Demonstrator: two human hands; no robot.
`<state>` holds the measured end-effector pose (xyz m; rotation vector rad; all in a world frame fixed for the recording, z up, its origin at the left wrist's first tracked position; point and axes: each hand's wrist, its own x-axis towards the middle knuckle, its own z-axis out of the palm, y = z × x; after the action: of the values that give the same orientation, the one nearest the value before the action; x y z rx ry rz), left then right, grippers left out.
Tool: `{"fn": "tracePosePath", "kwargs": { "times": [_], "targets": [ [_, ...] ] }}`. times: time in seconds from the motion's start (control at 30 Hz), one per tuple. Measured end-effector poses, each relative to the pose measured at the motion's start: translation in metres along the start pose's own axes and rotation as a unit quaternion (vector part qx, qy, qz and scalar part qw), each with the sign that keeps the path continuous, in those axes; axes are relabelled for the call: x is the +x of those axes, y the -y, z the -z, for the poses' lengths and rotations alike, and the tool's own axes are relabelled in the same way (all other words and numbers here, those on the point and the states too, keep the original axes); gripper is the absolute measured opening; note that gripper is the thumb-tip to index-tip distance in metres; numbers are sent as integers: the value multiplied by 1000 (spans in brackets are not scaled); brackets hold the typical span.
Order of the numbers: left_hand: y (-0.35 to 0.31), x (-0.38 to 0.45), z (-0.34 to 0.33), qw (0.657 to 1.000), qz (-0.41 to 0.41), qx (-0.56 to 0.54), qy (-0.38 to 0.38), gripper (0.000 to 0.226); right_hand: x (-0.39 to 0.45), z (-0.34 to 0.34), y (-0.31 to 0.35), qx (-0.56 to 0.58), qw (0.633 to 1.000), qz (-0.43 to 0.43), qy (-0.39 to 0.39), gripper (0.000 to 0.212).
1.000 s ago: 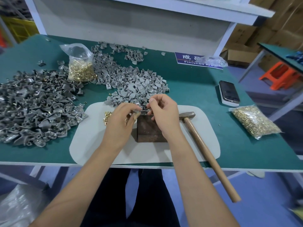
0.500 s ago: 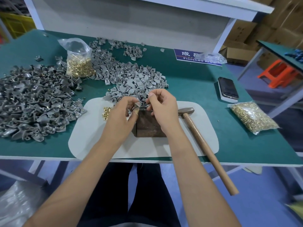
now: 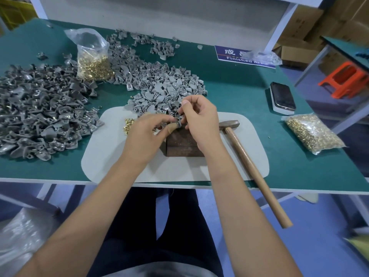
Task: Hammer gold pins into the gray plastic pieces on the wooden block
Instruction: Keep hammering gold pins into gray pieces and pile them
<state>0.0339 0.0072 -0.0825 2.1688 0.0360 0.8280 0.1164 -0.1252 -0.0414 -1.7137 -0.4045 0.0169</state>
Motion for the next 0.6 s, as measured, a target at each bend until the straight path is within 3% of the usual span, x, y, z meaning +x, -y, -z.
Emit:
{"fn": "tracePosePath", "kwargs": {
  "times": [0.37, 0.5, 0.6],
  "targets": [
    [-2, 0, 2, 1000, 3, -1, -5, 17, -3, -1, -1, -14, 1000, 12, -1, 9],
    [-2, 0, 3, 1000, -4, 0, 12, 17, -7, -1, 1, -72, 996, 44, -1, 9],
    [0, 1, 3, 999, 7, -16, 35, 23, -14, 6, 1, -139, 987, 68, 49, 9]
  ]
}}
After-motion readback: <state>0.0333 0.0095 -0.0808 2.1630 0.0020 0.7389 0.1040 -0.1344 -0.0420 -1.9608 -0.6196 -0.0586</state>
